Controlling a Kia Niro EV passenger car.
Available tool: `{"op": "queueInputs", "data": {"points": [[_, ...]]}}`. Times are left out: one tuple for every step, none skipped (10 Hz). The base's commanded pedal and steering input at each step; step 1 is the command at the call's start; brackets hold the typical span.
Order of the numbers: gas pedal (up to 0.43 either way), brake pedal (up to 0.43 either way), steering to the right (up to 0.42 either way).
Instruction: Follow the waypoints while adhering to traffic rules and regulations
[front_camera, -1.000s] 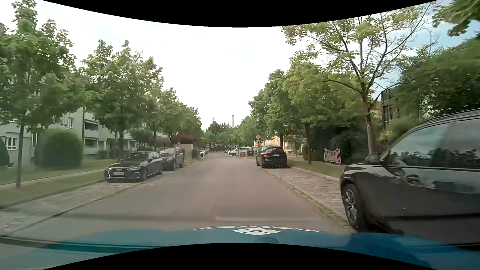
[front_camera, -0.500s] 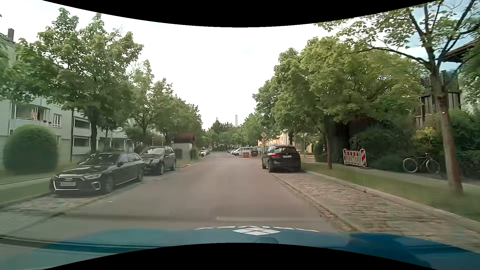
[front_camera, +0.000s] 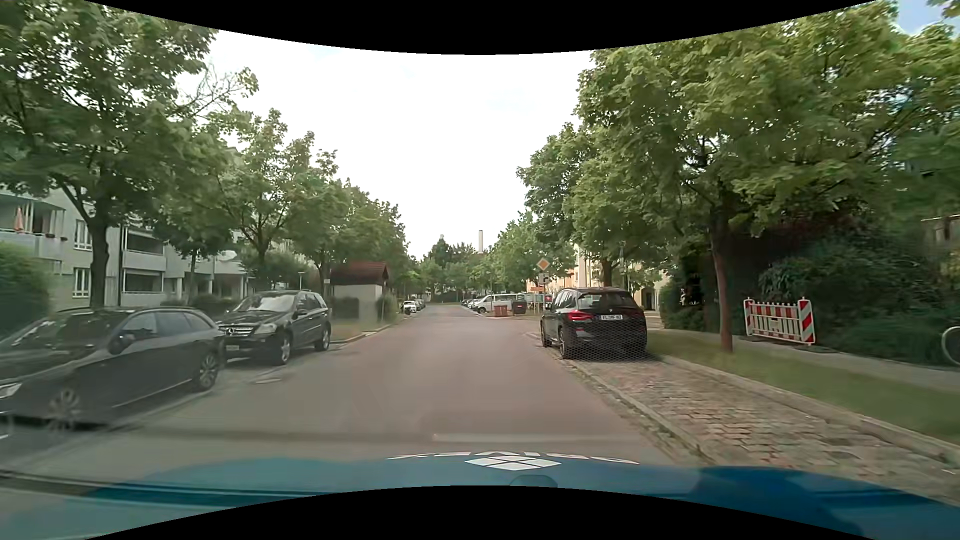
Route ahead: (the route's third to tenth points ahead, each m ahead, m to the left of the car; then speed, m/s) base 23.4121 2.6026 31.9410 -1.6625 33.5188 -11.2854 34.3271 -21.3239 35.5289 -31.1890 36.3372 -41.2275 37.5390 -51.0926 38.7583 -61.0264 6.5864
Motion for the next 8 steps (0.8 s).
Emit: {"op": "queueInputs", "data": {"points": [[0.13,0.0,-0.033],[0.118,0.0,-0.034],[0.098,0.0,-0.034],[0.098,0.0,-0.033],[0.098,0.0,-0.032],[0.098,0.0,-0.03],[0.098,0.0,-0.028],[0.098,0.0,-0.027]]}}
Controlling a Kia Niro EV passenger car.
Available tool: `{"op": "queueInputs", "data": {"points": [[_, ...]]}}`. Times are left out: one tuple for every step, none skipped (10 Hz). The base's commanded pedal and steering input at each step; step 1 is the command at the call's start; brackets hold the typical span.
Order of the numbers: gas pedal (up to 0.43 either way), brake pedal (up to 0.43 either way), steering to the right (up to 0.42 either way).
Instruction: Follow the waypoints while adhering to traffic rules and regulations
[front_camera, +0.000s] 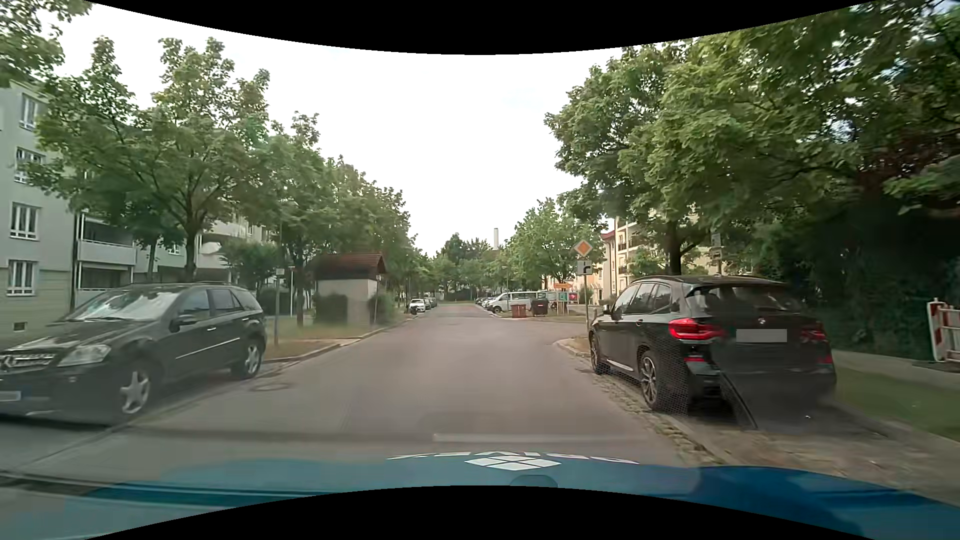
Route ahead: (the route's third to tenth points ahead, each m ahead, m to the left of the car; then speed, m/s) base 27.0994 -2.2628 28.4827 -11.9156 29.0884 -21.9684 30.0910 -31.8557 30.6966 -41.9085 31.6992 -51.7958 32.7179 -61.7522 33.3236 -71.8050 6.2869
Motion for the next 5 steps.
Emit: {"op": "queueInputs", "data": {"points": [[0.098,0.0,-0.025],[0.098,0.0,-0.022],[0.098,0.0,-0.016],[0.098,0.0,-0.015],[0.098,0.0,-0.013]]}}
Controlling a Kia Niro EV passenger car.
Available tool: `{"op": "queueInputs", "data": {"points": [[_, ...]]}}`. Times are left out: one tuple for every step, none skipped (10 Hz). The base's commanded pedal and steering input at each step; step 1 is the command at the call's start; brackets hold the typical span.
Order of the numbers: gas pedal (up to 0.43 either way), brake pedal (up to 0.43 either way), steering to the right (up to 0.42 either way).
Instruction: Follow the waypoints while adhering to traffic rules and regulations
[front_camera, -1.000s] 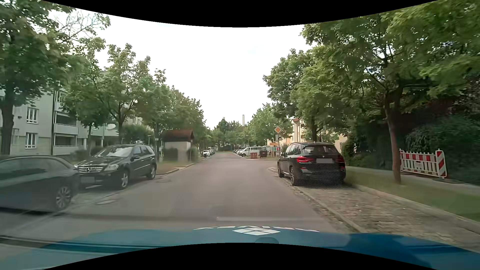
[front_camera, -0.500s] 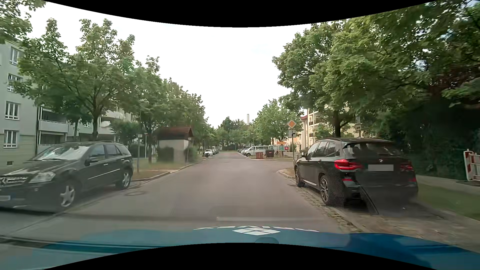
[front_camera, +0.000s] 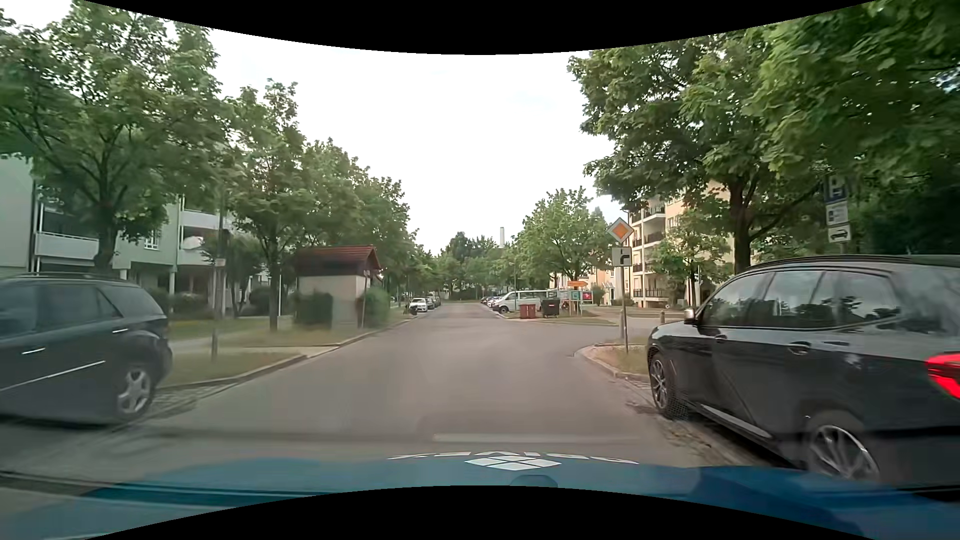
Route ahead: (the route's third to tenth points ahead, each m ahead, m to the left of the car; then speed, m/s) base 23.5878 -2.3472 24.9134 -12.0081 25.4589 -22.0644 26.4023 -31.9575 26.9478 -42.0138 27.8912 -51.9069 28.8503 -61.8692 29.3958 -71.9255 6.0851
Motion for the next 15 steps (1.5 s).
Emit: {"op": "queueInputs", "data": {"points": [[0.098,0.0,-0.012],[0.098,0.0,-0.01],[0.098,0.0,-0.008],[0.098,0.0,-0.004],[0.098,0.0,0.0],[0.098,0.0,0.001],[0.098,0.0,0.002],[0.098,0.0,0.004],[0.098,0.0,0.008],[0.098,0.0,0.019],[0.087,0.0,0.031],[0.087,0.0,0.041],[0.079,0.0,0.055],[0.079,0.0,0.067],[0.079,0.0,0.081]]}}
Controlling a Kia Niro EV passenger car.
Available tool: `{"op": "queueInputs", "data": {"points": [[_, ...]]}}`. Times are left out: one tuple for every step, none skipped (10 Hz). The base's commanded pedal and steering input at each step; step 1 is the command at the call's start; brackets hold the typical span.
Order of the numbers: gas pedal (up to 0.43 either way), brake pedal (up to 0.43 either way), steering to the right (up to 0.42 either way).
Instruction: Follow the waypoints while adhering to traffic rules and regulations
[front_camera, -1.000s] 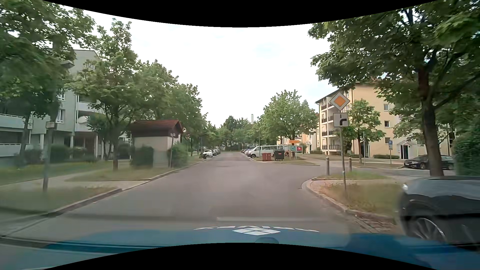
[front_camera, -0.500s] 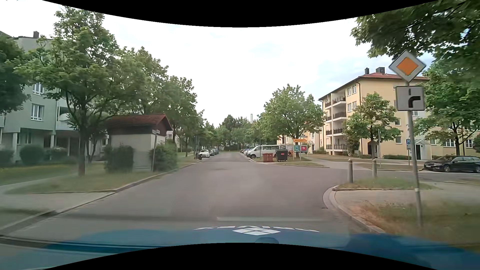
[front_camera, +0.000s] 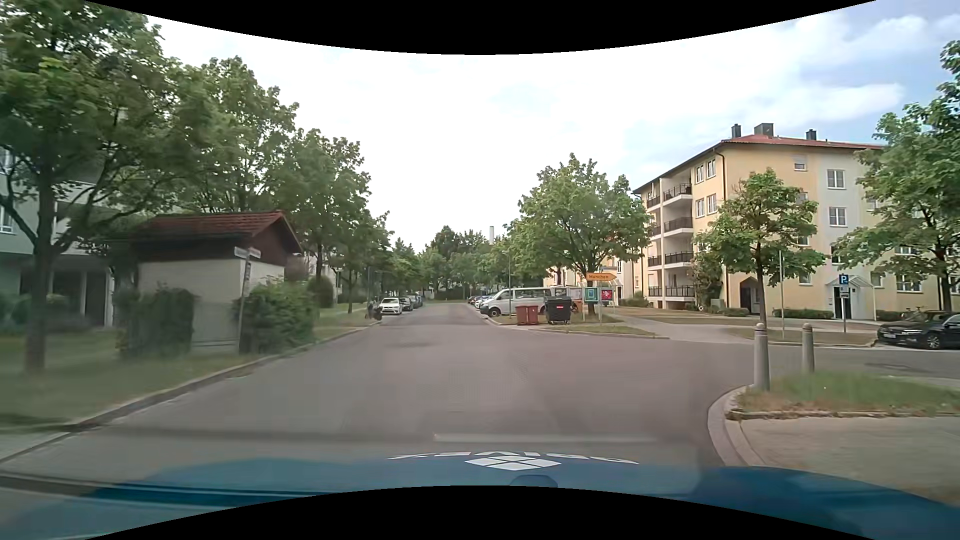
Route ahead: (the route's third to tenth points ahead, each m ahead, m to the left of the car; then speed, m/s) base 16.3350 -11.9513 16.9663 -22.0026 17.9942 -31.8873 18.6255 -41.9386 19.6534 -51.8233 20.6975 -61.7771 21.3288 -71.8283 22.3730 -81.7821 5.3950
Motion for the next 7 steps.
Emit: {"op": "queueInputs", "data": {"points": [[0.067,0.0,0.099],[0.067,0.0,0.114],[0.079,0.0,0.129],[0.087,0.0,0.146],[0.087,0.0,0.163],[0.087,0.0,0.181],[0.087,0.0,0.203]]}}
